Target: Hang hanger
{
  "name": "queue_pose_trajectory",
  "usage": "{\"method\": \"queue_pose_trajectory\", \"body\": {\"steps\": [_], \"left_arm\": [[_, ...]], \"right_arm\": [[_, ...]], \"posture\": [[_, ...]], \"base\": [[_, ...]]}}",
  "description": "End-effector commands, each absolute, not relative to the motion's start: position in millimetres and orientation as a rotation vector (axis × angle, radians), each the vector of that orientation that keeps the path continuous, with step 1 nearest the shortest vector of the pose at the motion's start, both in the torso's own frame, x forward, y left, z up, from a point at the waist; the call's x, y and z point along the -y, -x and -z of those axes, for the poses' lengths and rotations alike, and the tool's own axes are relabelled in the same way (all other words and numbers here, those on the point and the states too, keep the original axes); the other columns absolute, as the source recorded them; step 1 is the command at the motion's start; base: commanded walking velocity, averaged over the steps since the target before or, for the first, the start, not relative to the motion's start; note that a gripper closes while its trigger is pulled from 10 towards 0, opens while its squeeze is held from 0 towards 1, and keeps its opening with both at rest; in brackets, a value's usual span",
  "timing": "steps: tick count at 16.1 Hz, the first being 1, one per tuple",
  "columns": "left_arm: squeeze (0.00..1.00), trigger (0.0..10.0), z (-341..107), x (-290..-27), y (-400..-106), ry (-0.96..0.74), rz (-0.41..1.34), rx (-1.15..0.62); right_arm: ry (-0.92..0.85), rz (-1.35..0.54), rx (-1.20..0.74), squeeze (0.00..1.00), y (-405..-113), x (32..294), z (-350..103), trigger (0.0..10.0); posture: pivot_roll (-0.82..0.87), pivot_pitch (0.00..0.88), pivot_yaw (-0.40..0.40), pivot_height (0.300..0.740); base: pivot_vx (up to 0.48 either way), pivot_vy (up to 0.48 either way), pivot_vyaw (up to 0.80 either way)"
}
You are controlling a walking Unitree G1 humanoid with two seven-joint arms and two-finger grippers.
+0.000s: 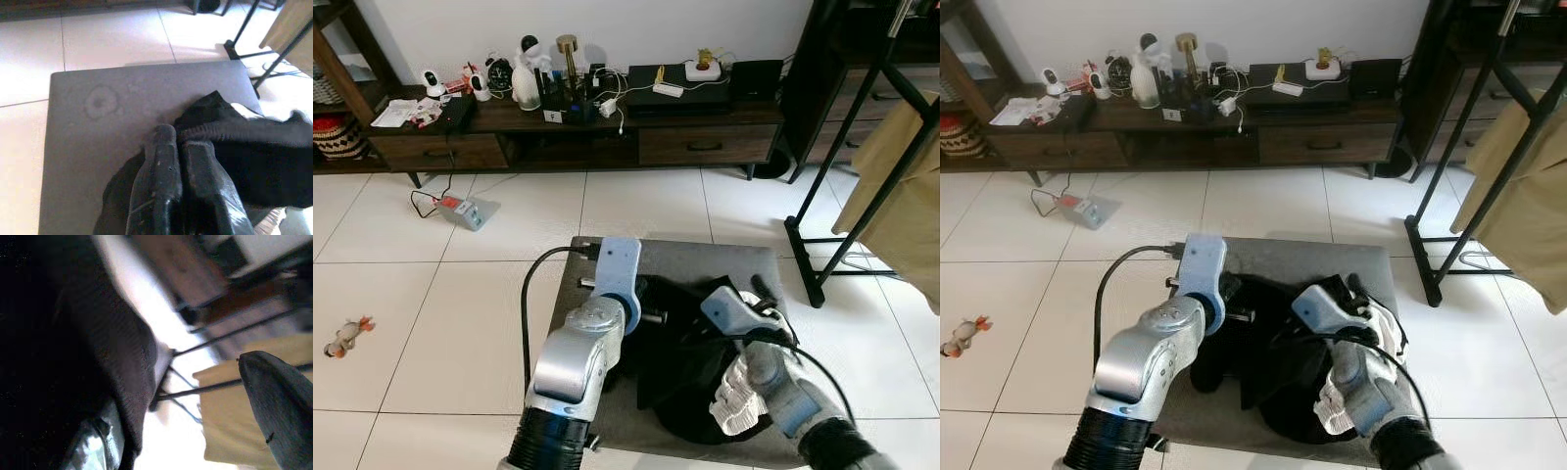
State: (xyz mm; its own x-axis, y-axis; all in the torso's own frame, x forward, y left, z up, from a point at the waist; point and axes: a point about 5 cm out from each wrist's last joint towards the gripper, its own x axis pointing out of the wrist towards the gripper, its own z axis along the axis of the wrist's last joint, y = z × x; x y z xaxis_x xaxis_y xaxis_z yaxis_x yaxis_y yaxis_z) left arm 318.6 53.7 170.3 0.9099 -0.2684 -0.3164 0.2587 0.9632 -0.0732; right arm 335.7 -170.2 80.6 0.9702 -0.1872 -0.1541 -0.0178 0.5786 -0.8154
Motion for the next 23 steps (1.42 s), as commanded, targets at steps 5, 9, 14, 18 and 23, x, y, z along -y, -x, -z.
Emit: {"method": "queue_pose_trajectory", "body": {"steps": [5, 9, 14, 18, 23], "left_arm": [[0.00, 0.0, -179, -65, -323, 0.029, 0.226, -0.290], [0.00, 0.0, -176, -58, -322, 0.019, 0.252, -0.292], [0.00, 4.0, -165, -57, -320, -0.006, 0.303, -0.319], [0.00, 10.0, -142, -62, -308, -0.005, 0.431, -0.414], [0.00, 10.0, -119, -80, -298, -0.014, 0.434, -0.468]], "right_arm": [[0.731, 0.267, 0.267, 0.00, -342, 165, -203, 10.0], [0.666, 0.040, 0.113, 0.00, -331, 139, -154, 10.0], [0.411, -0.271, -0.141, 0.00, -316, 110, -109, 10.0], [0.413, -0.240, -0.013, 0.00, -327, 114, -150, 10.0], [0.460, -0.293, -0.106, 0.00, -321, 108, -127, 10.0]], "posture": [[0.08, 0.155, 0.003, 0.740], [0.07, 0.139, 0.002, 0.740], [0.07, 0.124, -0.015, 0.740], [0.06, 0.118, -0.020, 0.740], [0.08, 0.134, -0.020, 0.740]], "base": [[0.000, 0.000, 0.00], [0.000, 0.000, 0.00], [0.000, 0.000, 0.00], [0.000, 0.000, 0.00], [0.000, 0.000, 0.00]]}}
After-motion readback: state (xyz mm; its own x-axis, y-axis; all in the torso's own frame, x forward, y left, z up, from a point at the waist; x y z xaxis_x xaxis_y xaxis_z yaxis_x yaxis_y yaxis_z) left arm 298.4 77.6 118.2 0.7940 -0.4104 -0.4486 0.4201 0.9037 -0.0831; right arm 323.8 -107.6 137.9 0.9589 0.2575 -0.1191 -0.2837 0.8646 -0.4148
